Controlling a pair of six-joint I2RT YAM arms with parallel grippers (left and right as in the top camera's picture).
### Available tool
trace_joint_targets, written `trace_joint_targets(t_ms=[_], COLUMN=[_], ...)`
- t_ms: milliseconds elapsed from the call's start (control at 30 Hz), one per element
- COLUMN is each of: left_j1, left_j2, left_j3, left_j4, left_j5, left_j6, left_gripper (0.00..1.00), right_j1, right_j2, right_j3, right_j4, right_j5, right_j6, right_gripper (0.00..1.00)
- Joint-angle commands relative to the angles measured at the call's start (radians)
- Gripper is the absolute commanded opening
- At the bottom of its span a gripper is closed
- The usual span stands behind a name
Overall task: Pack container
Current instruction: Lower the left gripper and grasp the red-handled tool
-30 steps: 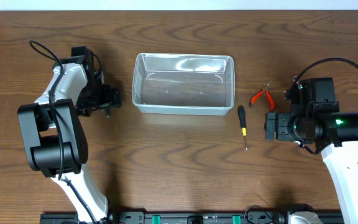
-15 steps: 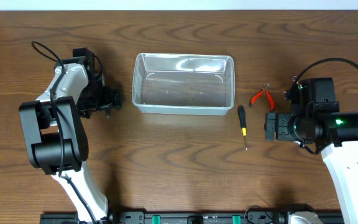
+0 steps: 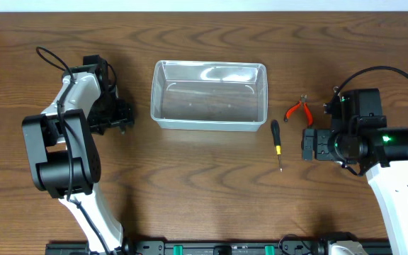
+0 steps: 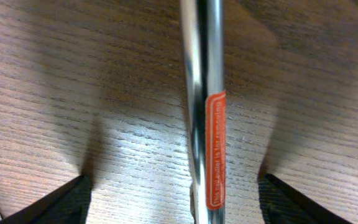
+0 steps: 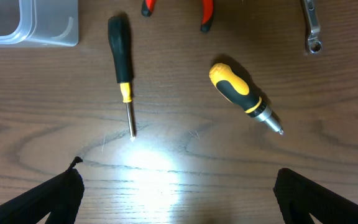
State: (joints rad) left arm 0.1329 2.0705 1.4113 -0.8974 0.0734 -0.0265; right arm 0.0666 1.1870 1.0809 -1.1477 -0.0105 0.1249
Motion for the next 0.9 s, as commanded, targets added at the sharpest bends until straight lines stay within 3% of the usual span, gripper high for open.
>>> trace_joint_targets(t_ms=[0,200,633,767,867], left_j1=[0.000,0.000,0.000,0.000,0.000], left_j2=[0.034,0.034,0.034,0.034,0.034], left_j3=[-0.003,-0.003,-0.003,-0.003,-0.003], left_j4=[-0.006,-0.010,-0.017,-0.016,-0.016], left_j5=[0.013,0.013,0.013,0.013,0.013], left_j6=[0.003,0.003,0.003,0.003,0.003], left_gripper=[0.75,0.55,0.27,0.12,0.07], right_j1=[-0.002,-0.002,-0.002,-0.002,-0.002], right_j2=[-0.007,-0.007,-0.007,-0.007,-0.007], right_j3=[0.021,0.021,0.021,0.021,0.021], right_j4=[-0.002,-0.002,-0.002,-0.002,-0.002], right_j5=[0.006,0.006,0.006,0.006,0.006], right_j6=[-0.007,-0.007,-0.007,-0.007,-0.007], right_gripper=[0.99,0.99,0.99,0.99,0.99])
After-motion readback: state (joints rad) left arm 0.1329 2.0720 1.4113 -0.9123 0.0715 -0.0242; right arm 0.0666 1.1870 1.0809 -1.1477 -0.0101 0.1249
